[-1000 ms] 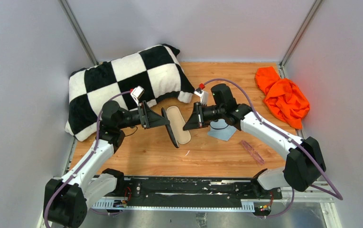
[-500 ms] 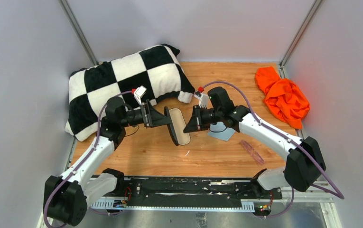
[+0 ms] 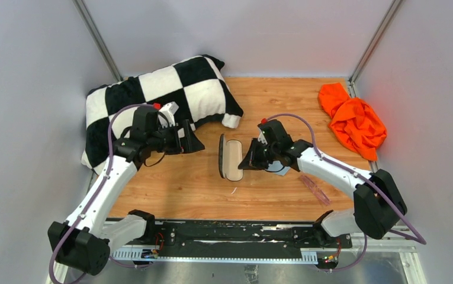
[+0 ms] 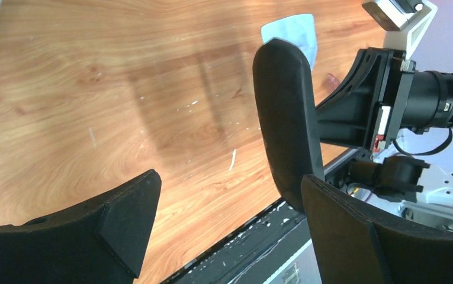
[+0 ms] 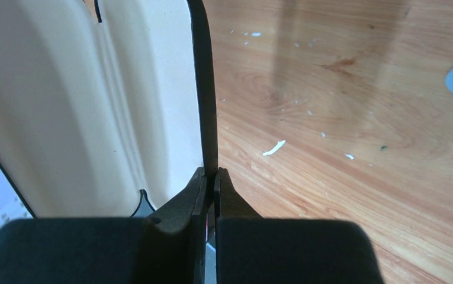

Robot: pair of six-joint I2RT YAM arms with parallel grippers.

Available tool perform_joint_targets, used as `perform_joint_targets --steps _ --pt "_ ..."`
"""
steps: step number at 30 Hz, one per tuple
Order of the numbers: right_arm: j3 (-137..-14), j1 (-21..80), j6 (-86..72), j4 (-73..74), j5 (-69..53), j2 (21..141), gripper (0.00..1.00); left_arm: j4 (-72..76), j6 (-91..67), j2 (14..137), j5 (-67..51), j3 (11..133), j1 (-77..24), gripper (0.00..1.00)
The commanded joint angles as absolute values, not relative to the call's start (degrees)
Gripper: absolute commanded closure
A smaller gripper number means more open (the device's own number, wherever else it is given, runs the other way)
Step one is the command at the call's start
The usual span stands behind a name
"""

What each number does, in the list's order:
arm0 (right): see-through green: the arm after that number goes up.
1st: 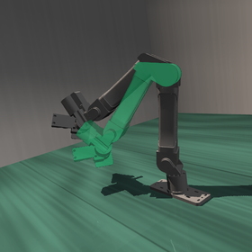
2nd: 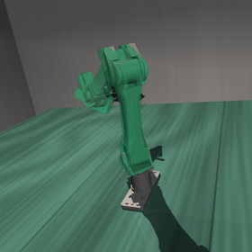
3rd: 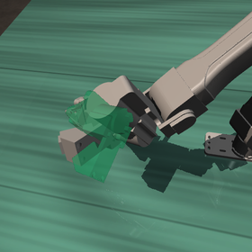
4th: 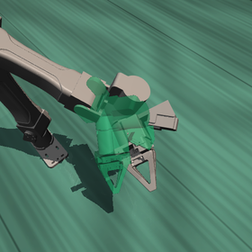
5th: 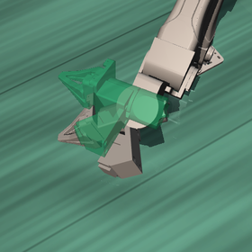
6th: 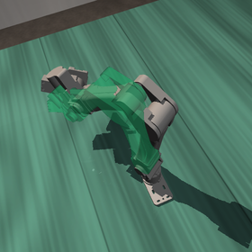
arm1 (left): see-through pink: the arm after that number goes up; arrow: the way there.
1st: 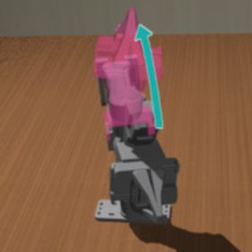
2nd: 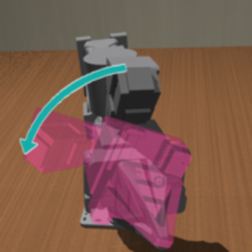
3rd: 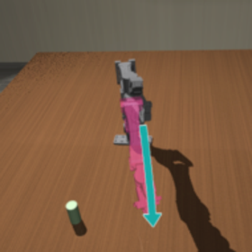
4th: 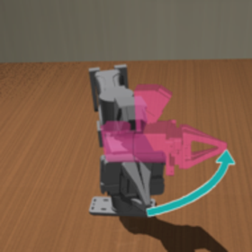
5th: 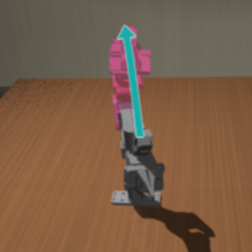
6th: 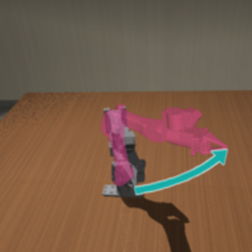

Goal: Organize the sunglasses
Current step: Place the sunglasses case at the center of the board.

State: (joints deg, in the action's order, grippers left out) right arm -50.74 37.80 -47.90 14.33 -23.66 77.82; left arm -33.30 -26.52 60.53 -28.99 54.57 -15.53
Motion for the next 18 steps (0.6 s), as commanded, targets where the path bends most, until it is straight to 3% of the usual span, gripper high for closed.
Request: perform_joint_targets --steps 1,6,18 --pt "-48.21 37.18 -55.94 9.24 -19.16 80.02 1.0 -37.11 -26.57 55.1 -24.2 57.94 -15.64 0.05" --pt "-47.61 37.88 -64.27 2.33 -14.66 84.07 1.0 -37.11 -28.87 50.04 -22.61 57.83 -15.64 0.01" --pt "-59.93 41.65 -78.2 3.26 -6.61 101.5 1.0 -38.92 -30.79 46.6 -22.49 54.68 -15.64 0.0"
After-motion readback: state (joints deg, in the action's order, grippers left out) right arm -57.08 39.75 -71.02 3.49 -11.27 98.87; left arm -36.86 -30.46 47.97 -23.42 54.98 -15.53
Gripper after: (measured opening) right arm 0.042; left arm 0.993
